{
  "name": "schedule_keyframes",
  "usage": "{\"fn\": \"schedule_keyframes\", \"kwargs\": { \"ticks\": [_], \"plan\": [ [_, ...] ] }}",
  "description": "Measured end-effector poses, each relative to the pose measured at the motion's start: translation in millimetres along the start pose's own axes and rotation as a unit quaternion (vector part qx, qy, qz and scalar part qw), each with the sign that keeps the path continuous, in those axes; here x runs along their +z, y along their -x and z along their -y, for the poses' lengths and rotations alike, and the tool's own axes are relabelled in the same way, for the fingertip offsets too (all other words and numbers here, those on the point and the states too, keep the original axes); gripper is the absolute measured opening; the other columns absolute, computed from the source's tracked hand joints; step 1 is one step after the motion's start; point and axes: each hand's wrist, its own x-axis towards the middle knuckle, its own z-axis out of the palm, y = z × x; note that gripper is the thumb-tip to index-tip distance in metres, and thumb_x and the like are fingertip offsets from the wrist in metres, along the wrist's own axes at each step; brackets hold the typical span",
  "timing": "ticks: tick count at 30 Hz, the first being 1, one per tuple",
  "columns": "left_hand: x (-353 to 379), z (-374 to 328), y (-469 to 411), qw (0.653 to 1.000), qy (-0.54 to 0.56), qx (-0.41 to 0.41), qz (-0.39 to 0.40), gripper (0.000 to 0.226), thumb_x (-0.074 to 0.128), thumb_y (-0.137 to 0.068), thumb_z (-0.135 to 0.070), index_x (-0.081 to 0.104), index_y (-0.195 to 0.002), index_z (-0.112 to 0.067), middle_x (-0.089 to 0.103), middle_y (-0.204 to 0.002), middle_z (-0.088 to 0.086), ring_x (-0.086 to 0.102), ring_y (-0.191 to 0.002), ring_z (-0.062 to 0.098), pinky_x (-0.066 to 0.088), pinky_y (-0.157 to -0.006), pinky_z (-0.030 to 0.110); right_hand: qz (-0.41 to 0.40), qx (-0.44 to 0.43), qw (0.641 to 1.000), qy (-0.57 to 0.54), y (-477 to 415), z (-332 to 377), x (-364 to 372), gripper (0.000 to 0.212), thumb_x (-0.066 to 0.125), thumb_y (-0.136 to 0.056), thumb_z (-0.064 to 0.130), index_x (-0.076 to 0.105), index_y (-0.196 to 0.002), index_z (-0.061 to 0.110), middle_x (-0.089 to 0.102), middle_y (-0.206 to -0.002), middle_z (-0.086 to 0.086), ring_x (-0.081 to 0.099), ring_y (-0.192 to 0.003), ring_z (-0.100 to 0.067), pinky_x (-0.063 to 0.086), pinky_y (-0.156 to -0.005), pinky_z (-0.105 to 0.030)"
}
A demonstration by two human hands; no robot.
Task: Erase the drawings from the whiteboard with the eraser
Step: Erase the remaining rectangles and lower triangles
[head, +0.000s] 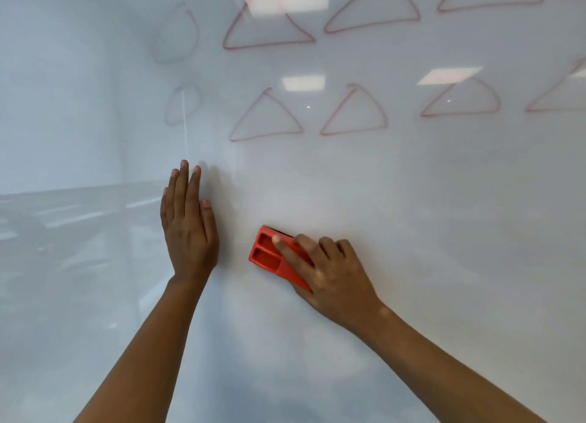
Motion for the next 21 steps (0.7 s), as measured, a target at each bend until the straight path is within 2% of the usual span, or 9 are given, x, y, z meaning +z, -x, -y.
{"fn": "schedule_keyframes", "kwargs": {
  "ticks": [3,7,9,11,15,17,19,21],
  "plan": [
    [-9,27,-8,1.0,0.0,-0.016,-0.008,0.045,0.03,-0.102,-0.012,0.038,-0.145,-0.004,0.031,-0.155,0.009,0.022,-0.146,0.02,0.02,-0.119,0.038,-0.013,-0.007,1.0,-0.006,-22,-2,1,0.071,0.068,-0.077,0.037,0.045,-0.142,0.019,0.049,-0.123,-0.008,0.056,-0.08,-0.028,0.044,-0.066,-0.037],
    [-11,43,-8,0.998,0.028,-0.055,-0.016,0.046,0.027,-0.103,-0.016,0.035,-0.147,-0.006,0.029,-0.156,0.006,0.02,-0.147,0.018,0.015,-0.119,0.029,-0.06,0.141,0.988,0.002,-85,-2,-3,0.07,0.069,-0.079,0.039,0.045,-0.142,0.018,0.059,-0.117,-0.011,0.055,-0.08,-0.03,0.044,-0.065,-0.039],
    [-11,49,-3,0.996,0.046,-0.075,-0.016,0.048,0.025,-0.102,-0.018,0.033,-0.148,-0.005,0.029,-0.156,0.007,0.02,-0.147,0.017,0.015,-0.12,0.028,-0.067,0.177,0.982,0.0,-116,13,-1,0.068,0.067,-0.081,0.039,0.044,-0.142,0.018,0.059,-0.118,-0.011,0.055,-0.081,-0.03,0.045,-0.065,-0.039],
    [-11,54,1,0.993,0.062,-0.095,-0.018,0.049,0.024,-0.102,-0.02,0.031,-0.148,-0.004,0.029,-0.156,0.008,0.02,-0.147,0.018,0.016,-0.12,0.03,-0.066,0.148,0.987,0.001,-141,32,5,0.07,0.067,-0.08,0.04,0.044,-0.142,0.018,0.058,-0.12,-0.01,0.054,-0.082,-0.03,0.043,-0.065,-0.039],
    [-7,60,4,0.992,0.073,-0.1,-0.026,0.051,0.023,-0.102,-0.022,0.028,-0.148,-0.001,0.026,-0.156,0.008,0.021,-0.146,0.021,0.017,-0.121,0.033,-0.037,0.017,0.998,0.044,-172,59,19,0.07,0.061,-0.083,0.046,0.04,-0.145,0.021,0.056,-0.125,-0.005,0.054,-0.089,-0.023,0.042,-0.071,-0.035],
    [-6,61,4,0.991,0.074,-0.108,-0.034,0.052,0.024,-0.102,-0.023,0.027,-0.148,0.0,0.024,-0.156,0.006,0.021,-0.147,0.021,0.017,-0.121,0.033,-0.034,-0.019,0.998,0.051,-187,58,22,0.07,0.058,-0.086,0.048,0.036,-0.146,0.021,0.053,-0.129,-0.004,0.054,-0.094,-0.022,0.043,-0.074,-0.033],
    [-5,61,4,0.992,0.066,-0.102,-0.034,0.051,0.025,-0.102,-0.022,0.027,-0.148,0.0,0.022,-0.156,0.004,0.021,-0.147,0.021,0.017,-0.121,0.035,-0.038,-0.014,0.998,0.054,-205,54,22,0.069,0.056,-0.087,0.047,0.034,-0.147,0.021,0.052,-0.131,-0.005,0.053,-0.098,-0.023,0.042,-0.077,-0.034],
    [-5,61,5,0.993,0.055,-0.096,-0.032,0.051,0.025,-0.102,-0.021,0.027,-0.148,0.0,0.022,-0.156,0.004,0.02,-0.147,0.02,0.017,-0.121,0.036,-0.047,0.025,0.997,0.058,-226,49,20,0.069,0.055,-0.087,0.044,0.032,-0.148,0.021,0.049,-0.134,-0.005,0.052,-0.103,-0.024,0.042,-0.079,-0.035]
  ]
}}
